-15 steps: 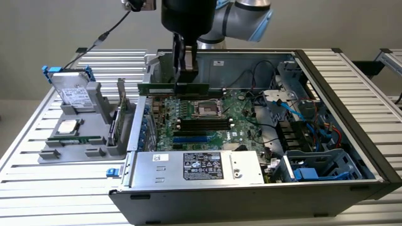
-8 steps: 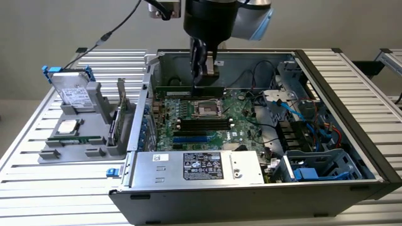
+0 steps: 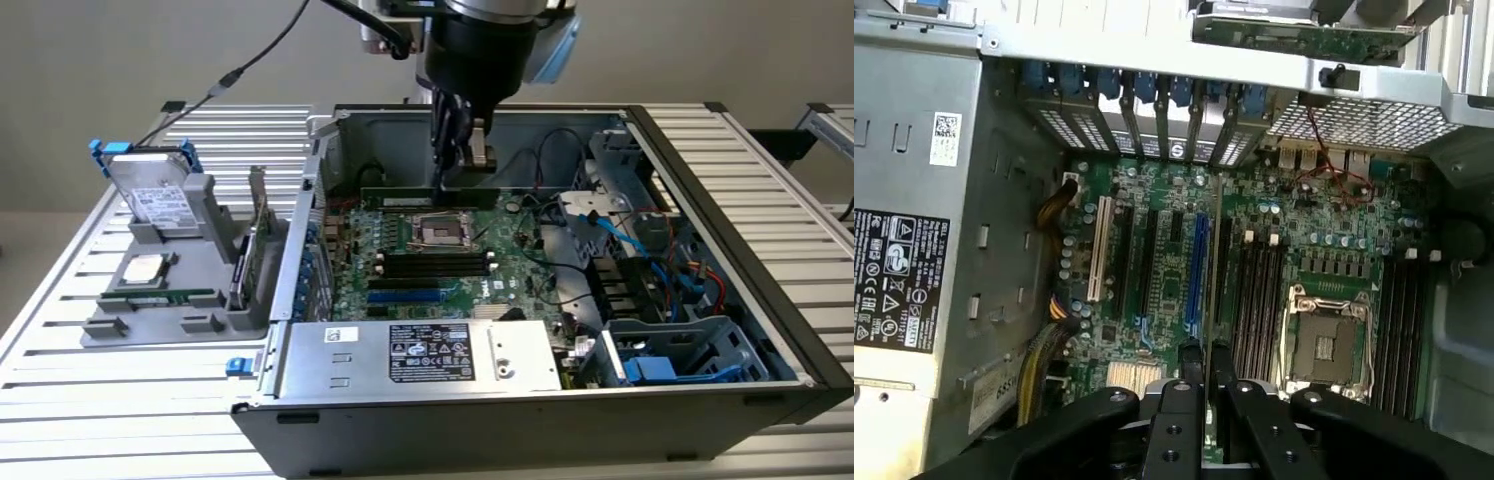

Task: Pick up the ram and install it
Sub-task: 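Pick up the ram and move it above insertion slot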

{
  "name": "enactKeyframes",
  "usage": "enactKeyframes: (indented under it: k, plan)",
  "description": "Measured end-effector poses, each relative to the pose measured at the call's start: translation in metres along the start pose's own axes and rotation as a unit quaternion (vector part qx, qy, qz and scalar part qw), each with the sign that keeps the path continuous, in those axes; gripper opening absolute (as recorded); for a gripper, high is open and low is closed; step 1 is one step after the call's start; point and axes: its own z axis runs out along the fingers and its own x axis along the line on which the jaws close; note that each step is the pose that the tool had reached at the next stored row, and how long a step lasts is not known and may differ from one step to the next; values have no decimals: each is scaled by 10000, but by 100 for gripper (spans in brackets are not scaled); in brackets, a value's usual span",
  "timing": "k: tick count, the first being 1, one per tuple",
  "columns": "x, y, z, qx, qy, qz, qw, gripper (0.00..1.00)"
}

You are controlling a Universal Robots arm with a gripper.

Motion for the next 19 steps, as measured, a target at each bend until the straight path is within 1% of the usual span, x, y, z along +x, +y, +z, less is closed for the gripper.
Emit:
enactKeyframes:
  k: [4,7,19]
  plan:
    - [-36,-74,66,-1,-1,11,10000,14]
    - [-68,-99,119,0,-3,26,10000,14]
    - [-133,-191,316,1,-19,159,9999,14]
